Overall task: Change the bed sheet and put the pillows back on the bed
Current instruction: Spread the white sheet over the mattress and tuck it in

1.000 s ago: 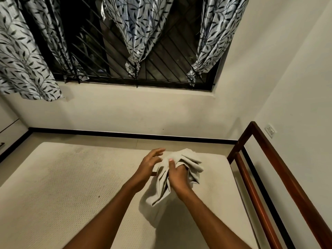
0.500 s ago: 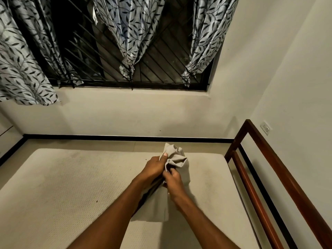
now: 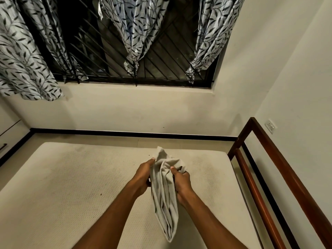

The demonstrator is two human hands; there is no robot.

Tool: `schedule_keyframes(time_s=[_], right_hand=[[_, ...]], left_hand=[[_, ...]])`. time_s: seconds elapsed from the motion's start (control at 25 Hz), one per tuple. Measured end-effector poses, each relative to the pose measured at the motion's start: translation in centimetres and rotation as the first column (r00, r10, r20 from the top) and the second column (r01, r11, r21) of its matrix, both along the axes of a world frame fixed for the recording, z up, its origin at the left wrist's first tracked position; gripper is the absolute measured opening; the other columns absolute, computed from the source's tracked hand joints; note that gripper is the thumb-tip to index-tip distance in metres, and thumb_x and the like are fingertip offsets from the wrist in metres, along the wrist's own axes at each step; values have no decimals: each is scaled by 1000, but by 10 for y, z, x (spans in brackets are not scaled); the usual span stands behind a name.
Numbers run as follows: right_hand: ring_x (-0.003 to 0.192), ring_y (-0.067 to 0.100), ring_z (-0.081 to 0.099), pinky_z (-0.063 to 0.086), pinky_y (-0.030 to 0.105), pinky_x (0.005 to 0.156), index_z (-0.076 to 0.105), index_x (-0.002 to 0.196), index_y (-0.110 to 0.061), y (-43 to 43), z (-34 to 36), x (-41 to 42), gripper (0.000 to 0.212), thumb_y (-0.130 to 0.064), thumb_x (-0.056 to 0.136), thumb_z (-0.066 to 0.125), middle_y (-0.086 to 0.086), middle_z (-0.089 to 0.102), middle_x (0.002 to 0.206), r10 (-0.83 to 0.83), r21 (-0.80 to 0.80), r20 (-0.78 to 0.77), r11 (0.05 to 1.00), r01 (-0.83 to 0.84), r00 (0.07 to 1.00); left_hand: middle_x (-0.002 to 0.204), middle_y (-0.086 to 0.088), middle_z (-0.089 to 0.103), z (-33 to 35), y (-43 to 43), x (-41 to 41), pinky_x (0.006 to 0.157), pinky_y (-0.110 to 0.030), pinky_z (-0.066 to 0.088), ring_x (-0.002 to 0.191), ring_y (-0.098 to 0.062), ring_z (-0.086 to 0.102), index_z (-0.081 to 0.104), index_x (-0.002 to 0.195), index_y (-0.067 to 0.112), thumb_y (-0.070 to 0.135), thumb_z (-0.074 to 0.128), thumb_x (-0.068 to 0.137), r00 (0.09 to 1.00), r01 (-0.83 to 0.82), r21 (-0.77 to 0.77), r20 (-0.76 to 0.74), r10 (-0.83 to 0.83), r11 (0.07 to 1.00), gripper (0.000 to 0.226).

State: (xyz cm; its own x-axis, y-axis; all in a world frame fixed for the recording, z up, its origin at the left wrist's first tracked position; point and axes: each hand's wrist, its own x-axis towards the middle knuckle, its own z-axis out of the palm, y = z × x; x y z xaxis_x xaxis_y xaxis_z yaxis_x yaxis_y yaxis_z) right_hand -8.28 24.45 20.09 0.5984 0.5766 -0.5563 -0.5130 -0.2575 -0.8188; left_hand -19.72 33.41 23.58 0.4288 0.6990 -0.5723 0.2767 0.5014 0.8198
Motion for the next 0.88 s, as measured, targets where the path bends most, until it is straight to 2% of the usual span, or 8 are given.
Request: schedule_keyframes(time_s=[0.12, 0.32, 0.44, 0.6, 0.72, 0.76, 0.84, 0.88], right_hand=[[92, 33, 77, 63, 45, 85, 73, 114, -4, 4, -1, -6, 21, -17, 100, 65, 15, 80, 95, -9, 51, -53, 999, 12, 999], [93, 21, 76, 60, 37, 87, 65, 115, -22, 6, 4, -16, 27, -37, 95, 74, 4, 78, 103, 168, 14, 149, 985, -171, 975], [89, 26, 75, 60, 35, 78, 67, 111, -10, 3, -6, -2, 19, -14, 94, 73, 12, 77, 101, 4, -35, 133, 999, 1, 991], [91, 37, 74, 61, 45, 86, 66, 115, 1, -13, -27, 15, 25, -2, 91, 72, 23, 75, 103, -208, -42, 5, 977, 208, 978], [94, 29, 69, 57, 38, 86, 62, 127, -3, -29, -30, 23, 33, -16, 97, 70, 12, 71, 107, -36, -146, 210, 987, 68, 977], [93, 25, 67, 55, 34, 83, 63, 126, -6, -33, -27, 25, 34, -23, 98, 70, 6, 69, 103, 157, -237, 360, 969, -73, 919], [84, 17, 66, 51, 28, 71, 67, 108, -18, -35, -19, 22, 26, -40, 95, 71, -5, 65, 90, 541, -486, 586, 831, -272, 604], [78, 11, 65, 50, 26, 65, 66, 95, -25, -33, -9, 17, 23, -48, 94, 69, -10, 65, 83, 601, -544, 647, 795, -269, 468]], left_hand=[[102, -13, 80, -5, 1, -7, 90, -44, 57, 101, -34, 73, 76, 115, 15, 46, 43, 109, 996, -68, 0, 57, 68, 998, 45], [103, -8, 80, -7, -6, -11, 93, -42, 58, 100, -29, 75, 75, 114, 19, 45, 45, 110, 997, -18, 65, 75, 13, 998, 40], [107, -9, 79, -9, -3, -14, 95, -44, 57, 103, -30, 73, 73, 113, 20, 48, 50, 107, 996, -56, 78, 70, 50, 995, 37], [117, -9, 75, 4, 16, -19, 104, -48, 53, 111, -28, 68, 71, 111, 23, 51, 54, 104, 975, -205, 77, 106, 196, 976, 34], [118, -10, 74, 14, 28, -23, 103, -47, 54, 112, -28, 68, 71, 115, 19, 49, 56, 104, 957, -244, 49, 173, 232, 969, 36], [115, -11, 75, 18, 28, -22, 101, -46, 55, 110, -28, 69, 71, 114, 15, 47, 58, 104, 949, -263, 20, 187, 254, 965, 35], [111, -15, 76, 25, 27, -21, 100, -47, 56, 107, -31, 70, 70, 113, 9, 43, 60, 103, 931, -297, -36, 208, 298, 954, 37], [110, -16, 76, 26, 26, -20, 100, -48, 55, 107, -32, 70, 70, 115, 7, 41, 60, 103, 925, -307, -52, 219, 310, 950, 38]])
